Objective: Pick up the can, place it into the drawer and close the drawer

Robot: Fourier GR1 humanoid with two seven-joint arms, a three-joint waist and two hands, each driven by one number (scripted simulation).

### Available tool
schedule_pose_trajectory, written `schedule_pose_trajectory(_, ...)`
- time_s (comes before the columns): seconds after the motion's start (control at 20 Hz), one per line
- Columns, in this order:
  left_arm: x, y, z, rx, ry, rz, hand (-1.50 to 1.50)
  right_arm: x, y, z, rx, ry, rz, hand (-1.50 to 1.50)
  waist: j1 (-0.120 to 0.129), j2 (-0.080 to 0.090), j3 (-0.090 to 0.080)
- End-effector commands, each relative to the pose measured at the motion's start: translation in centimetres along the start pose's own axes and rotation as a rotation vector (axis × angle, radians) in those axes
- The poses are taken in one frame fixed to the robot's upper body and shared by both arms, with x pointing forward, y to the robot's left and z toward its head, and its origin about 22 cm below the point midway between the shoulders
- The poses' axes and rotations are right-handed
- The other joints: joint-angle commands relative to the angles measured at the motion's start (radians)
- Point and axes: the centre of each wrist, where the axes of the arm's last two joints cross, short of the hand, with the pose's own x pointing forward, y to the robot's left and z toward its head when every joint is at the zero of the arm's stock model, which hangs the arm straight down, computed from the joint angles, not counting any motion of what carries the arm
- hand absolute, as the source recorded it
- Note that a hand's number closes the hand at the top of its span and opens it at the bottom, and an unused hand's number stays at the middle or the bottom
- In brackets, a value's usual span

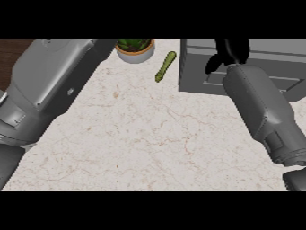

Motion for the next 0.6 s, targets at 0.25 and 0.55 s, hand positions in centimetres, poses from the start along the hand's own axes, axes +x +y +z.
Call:
schedule_pose_trajectory(0.25,-1.4,3.7,0.4,-0.004,-0.002,0.016,-1.5,3.2,-2.9,-3.7,-0.099,-0.012,-0.168,-1.5,0.014,-0.003,-0.003)
schedule_pose_trajectory(0.55,-2.4,4.9,1.0,0.008,0.004,-0.002,-1.5,3.6,-3.0,-3.9,-0.125,-0.042,-0.241,-1.5,0.004,-0.005,-0.003)
